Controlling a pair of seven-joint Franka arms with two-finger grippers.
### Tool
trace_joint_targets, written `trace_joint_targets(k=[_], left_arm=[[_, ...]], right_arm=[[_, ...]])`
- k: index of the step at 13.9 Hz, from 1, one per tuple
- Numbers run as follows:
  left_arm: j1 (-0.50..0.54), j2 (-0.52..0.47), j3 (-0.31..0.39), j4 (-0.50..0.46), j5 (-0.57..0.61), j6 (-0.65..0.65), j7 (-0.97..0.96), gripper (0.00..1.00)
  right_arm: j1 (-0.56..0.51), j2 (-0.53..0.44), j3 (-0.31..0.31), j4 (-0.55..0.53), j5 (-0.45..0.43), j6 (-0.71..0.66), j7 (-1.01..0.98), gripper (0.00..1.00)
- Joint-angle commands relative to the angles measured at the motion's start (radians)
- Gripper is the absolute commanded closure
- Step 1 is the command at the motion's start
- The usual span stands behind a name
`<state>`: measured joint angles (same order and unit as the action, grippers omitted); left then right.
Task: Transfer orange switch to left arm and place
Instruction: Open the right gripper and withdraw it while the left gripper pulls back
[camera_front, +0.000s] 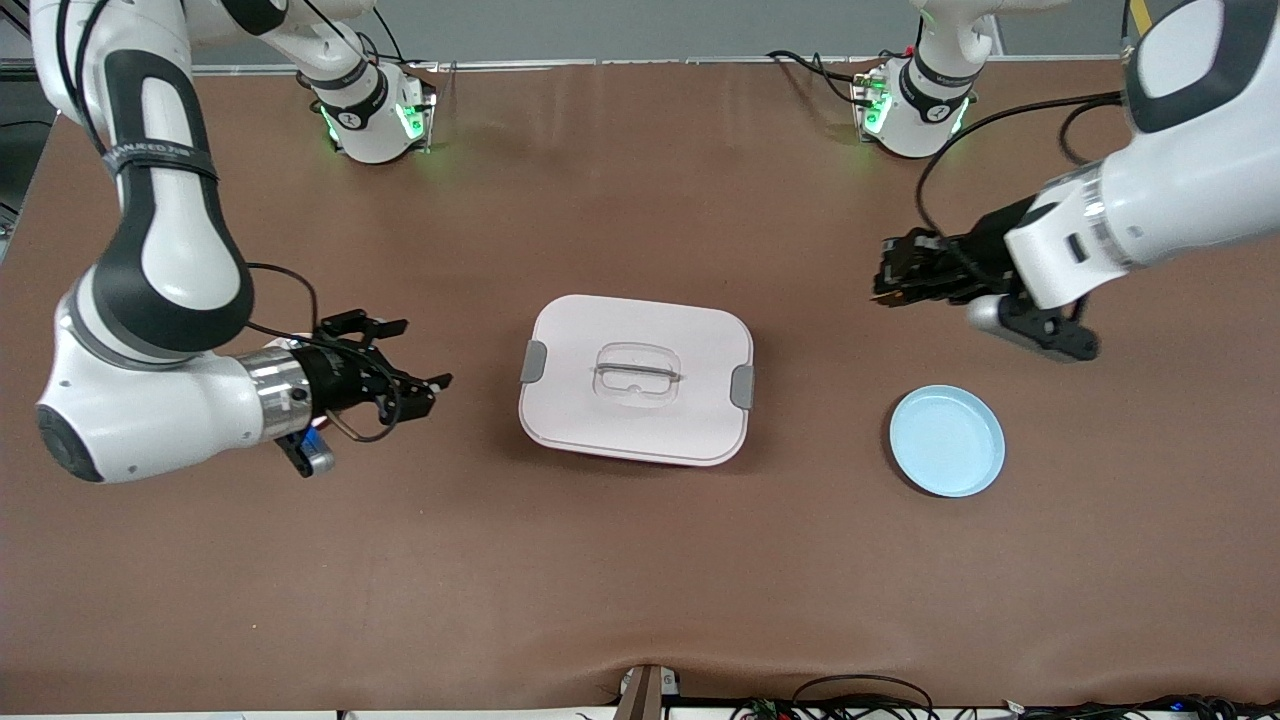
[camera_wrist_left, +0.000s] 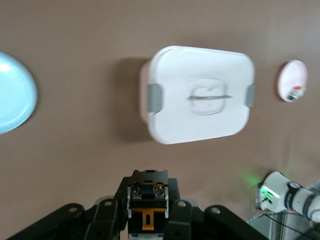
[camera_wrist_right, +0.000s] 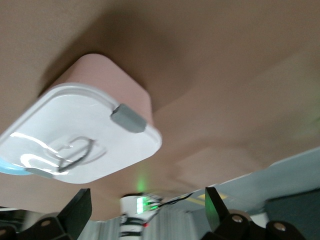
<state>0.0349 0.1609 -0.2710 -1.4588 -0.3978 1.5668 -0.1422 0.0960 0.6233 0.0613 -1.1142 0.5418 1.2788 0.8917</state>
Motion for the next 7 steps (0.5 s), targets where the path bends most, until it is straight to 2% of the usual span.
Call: trace_joint_targets(k=[1,2,4,7], left_arm=[[-0.006,-0.063,-0.011,-0.015,0.072,-0.04,-0.245,1.0],[-0.006,-0.067,-0.008,-0.012,0.088,-0.047,-0.378,1.0],[-0.012,-0.07,-0.02,-0.009,0.193,-0.051,-0.573,1.0],[-0.007,-0.075,-0.011,-0.008,0.237,-0.051,-0.723,1.0]], right_arm=[[-0.041,-0.031,0.017,-0.001,-0.13,-0.059,-0.277,0.0],[-0.051,-0.052,0.012,-0.001,-0.172,-0.068,-0.394,0.0],[-0.076,-0.066,0.014,-0.001,-0.264,-0.078,-0.554,0.0],[-0.097,-0.091,0.014,-0.001,-0.38,-0.114,-0.7,0.0]])
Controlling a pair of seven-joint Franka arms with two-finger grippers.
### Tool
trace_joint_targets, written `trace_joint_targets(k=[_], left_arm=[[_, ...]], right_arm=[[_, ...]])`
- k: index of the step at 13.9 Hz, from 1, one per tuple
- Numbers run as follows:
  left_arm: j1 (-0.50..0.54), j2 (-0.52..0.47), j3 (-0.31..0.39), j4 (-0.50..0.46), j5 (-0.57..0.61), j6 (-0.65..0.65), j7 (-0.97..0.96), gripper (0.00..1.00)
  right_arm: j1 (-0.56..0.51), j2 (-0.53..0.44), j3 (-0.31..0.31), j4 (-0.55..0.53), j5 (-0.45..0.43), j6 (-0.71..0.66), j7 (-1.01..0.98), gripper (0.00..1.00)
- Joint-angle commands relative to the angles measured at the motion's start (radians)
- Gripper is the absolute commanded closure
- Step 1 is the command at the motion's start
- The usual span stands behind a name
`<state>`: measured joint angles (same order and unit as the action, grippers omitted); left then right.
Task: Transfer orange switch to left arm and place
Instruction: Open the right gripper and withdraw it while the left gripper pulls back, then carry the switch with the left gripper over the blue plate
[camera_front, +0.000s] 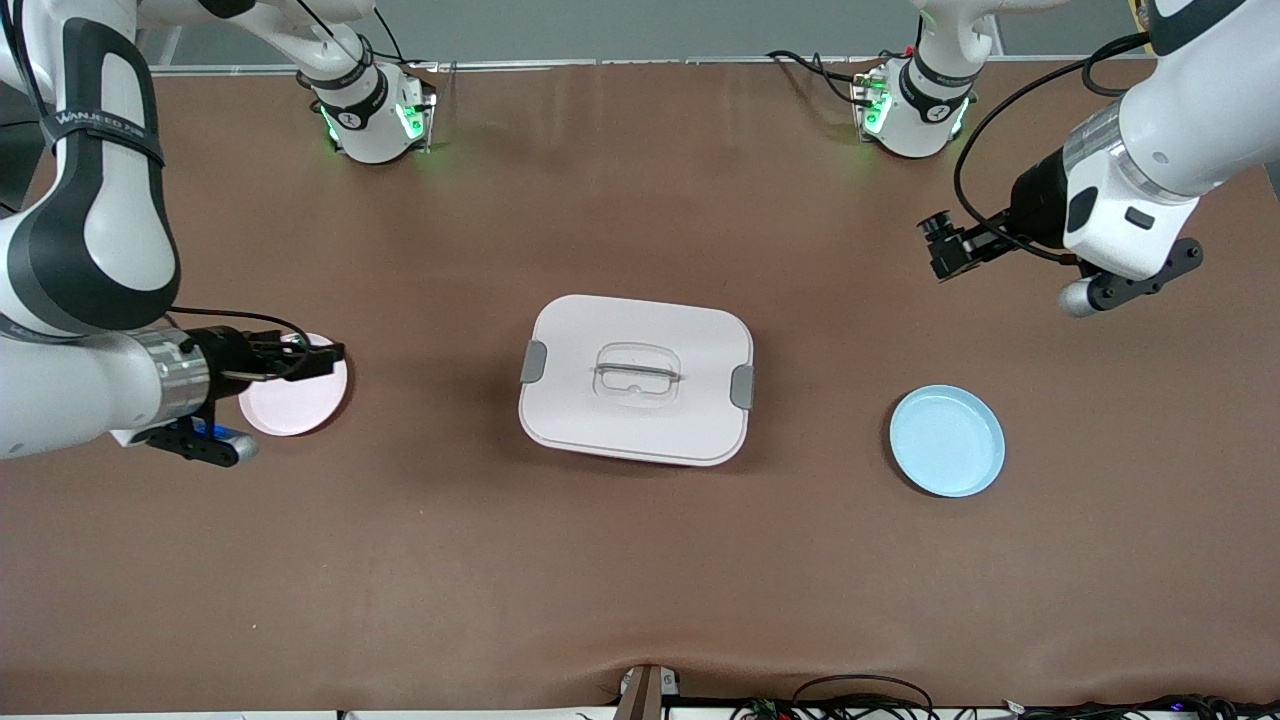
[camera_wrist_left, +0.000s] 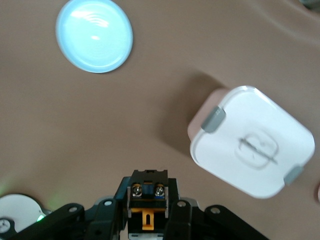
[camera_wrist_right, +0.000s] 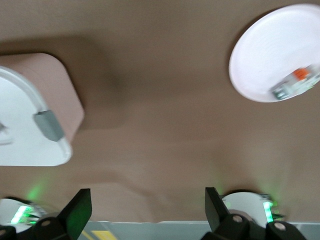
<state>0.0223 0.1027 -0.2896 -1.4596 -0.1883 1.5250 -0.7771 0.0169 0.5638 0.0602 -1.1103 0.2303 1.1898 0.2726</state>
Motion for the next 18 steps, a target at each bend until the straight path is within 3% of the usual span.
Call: trace_joint_targets(k=[1,6,8,10,14,18], left_arm=[[0.007,-0.017,0.015,-0.005,0.029,-0.009,-0.146,1.0],[0.037,0.037,0.032,-0.021,0.053,-0.008,-0.405,1.0],[0.03,0.067,0.029,-0.021,0.189,-0.003,-0.499,1.0],[0.027,0.097,0.027,-0.028,0.242,0.021,-0.547,1.0],[0.039,0.1,0.029,-0.142,0.269,0.222,-0.686,1.0],[0.079,0.104,0.029,-0.269,0.279,0.389,-0.691,1.0]], right_arm=[[-0.023,-0.044,0.015,-0.005,-0.106,-0.044,-0.122,0.0],[-0.031,-0.081,0.012,-0.005,-0.193,-0.087,-0.204,0.0],[-0.031,-0.108,0.016,-0.005,-0.216,-0.093,-0.263,0.0],[-0.025,-0.117,0.016,-0.005,-0.233,-0.142,-0.294,0.0],[-0.037,-0.124,0.016,-0.006,-0.247,-0.211,-0.3,0.0],[-0.043,-0.124,0.026,-0.003,-0.241,-0.188,-0.306,0.0]])
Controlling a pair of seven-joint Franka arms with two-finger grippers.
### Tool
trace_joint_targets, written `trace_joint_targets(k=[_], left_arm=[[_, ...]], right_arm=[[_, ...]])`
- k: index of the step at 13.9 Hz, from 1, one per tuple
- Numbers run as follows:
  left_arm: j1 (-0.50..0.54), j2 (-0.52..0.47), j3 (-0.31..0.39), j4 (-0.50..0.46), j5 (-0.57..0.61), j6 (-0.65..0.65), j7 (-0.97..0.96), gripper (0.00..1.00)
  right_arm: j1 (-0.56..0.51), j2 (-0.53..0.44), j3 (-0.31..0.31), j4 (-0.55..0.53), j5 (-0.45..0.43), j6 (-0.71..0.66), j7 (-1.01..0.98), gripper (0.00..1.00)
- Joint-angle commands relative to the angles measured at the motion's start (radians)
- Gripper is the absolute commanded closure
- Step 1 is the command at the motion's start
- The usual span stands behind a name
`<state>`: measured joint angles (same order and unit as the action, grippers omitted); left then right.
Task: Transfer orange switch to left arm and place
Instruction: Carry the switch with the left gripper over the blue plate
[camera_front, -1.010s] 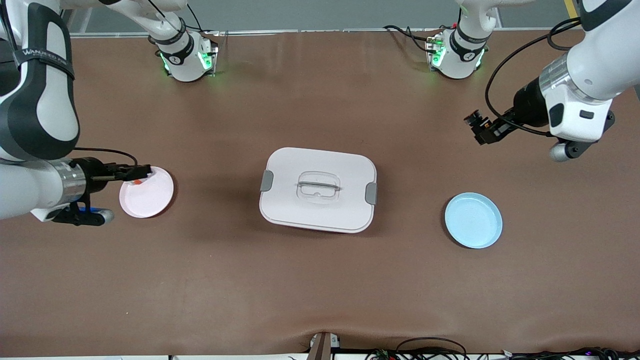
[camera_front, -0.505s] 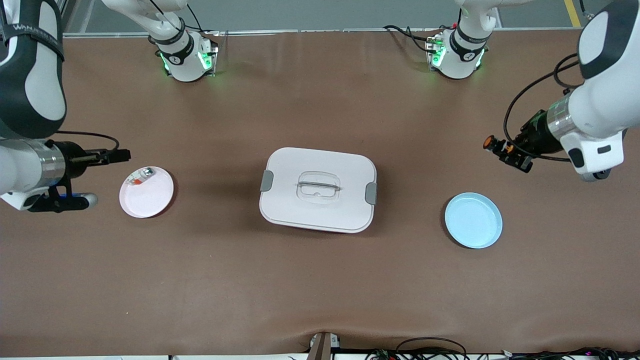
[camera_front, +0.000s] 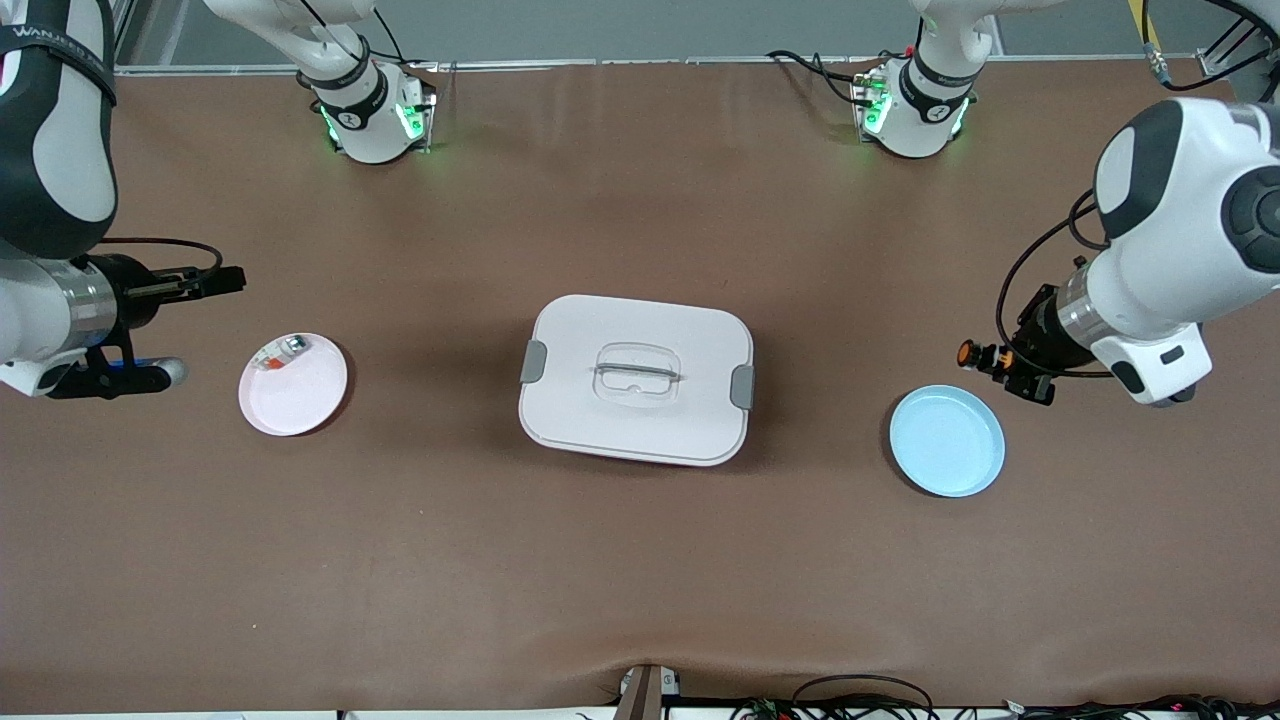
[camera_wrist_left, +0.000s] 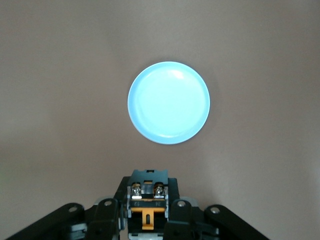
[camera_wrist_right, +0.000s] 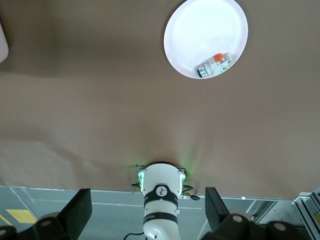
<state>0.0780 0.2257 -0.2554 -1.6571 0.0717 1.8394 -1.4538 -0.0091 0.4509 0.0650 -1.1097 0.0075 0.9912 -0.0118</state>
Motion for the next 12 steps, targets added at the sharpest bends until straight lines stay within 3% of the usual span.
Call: trace_joint_targets(k=[1,4,7,10,12], left_arm=[[0.029,-0.008,-0.005,-0.096,0.019,0.115,-0.014,1.0],[0.052,0.032,-0.004,-0.151,0.022,0.227,-0.016,1.0],[0.06,0.072,-0.004,-0.202,0.101,0.317,-0.063,1.0],[0.065,0.133,-0.004,-0.207,0.183,0.377,-0.124,1.0],[0.069,0.162,-0.004,-0.205,0.186,0.403,-0.143,1.0]], right_arm=[[-0.014,-0.009,0.022,0.008,-0.018,0.017,-0.026,0.0],[0.024,-0.008,0.016,0.068,-0.032,0.018,-0.022,0.0],[0.012,-0.017,0.01,0.08,-0.032,0.006,-0.011,0.0],[-0.086,-0.031,0.018,0.084,0.027,0.007,-0.025,0.0],[-0.091,-0.032,0.013,0.082,0.049,0.01,-0.025,0.0]])
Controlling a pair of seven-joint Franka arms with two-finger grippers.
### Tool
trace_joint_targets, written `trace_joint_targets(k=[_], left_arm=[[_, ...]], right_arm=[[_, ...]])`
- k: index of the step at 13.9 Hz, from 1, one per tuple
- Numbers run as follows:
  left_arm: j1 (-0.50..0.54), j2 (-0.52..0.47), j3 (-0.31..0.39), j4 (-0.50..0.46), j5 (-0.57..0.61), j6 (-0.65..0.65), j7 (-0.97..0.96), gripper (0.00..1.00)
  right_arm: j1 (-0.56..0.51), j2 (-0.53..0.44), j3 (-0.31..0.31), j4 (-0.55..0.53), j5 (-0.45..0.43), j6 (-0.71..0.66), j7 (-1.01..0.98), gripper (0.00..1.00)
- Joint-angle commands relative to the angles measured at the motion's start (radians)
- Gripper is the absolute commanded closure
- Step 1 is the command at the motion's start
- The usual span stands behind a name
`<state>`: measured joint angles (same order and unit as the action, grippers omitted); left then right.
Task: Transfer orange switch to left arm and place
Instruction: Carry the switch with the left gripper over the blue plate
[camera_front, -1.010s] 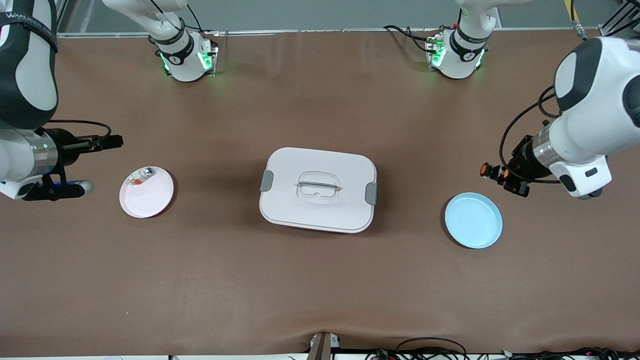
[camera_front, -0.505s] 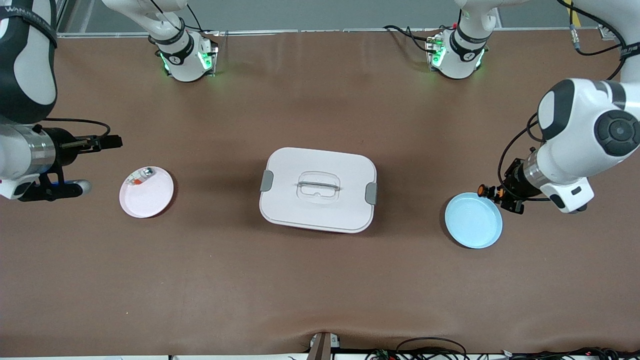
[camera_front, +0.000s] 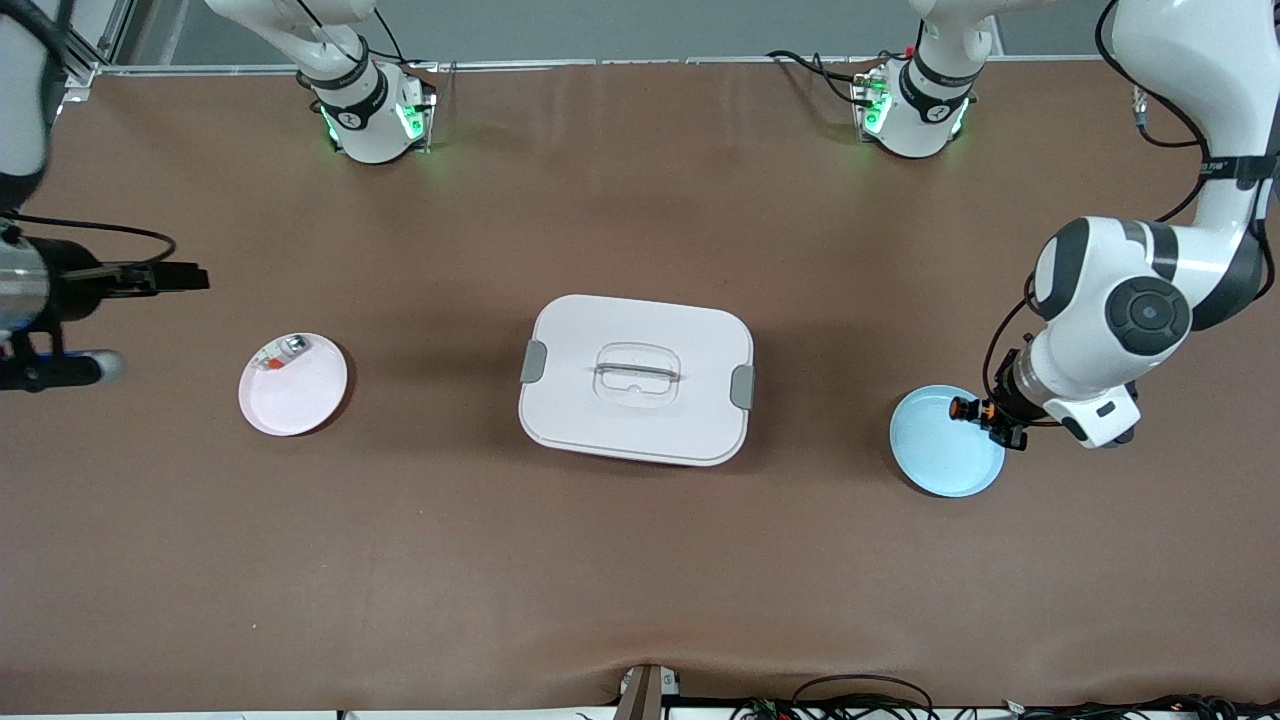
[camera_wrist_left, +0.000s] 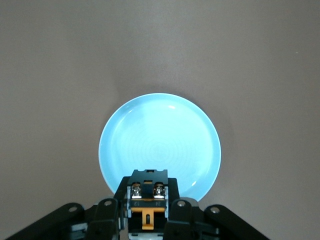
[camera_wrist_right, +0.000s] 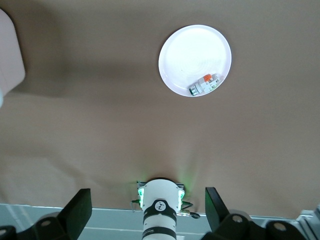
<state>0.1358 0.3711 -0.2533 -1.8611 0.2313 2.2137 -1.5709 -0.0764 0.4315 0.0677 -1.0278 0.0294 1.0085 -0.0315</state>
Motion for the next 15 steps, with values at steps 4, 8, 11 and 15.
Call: trace_joint_targets(k=[4,8,11,15], left_arm=[[0.01,0.078,-0.006,-0.003,0.029,0.086,-0.046,1.0],[0.028,0.132,-0.006,-0.006,0.083,0.138,-0.046,1.0],[0.051,0.161,-0.007,-0.006,0.103,0.159,-0.046,1.0],[0.064,0.19,-0.007,-0.006,0.103,0.17,-0.049,1.0]], right_arm=[[-0.022,-0.014,0.004,-0.003,0.02,-0.001,0.001,0.0],[-0.006,-0.03,0.011,-0.005,-0.002,0.012,0.128,0.0],[0.02,-0.066,0.009,-0.047,-0.006,0.059,0.136,0.0],[-0.019,-0.086,0.001,-0.075,-0.014,0.079,0.145,0.0]])
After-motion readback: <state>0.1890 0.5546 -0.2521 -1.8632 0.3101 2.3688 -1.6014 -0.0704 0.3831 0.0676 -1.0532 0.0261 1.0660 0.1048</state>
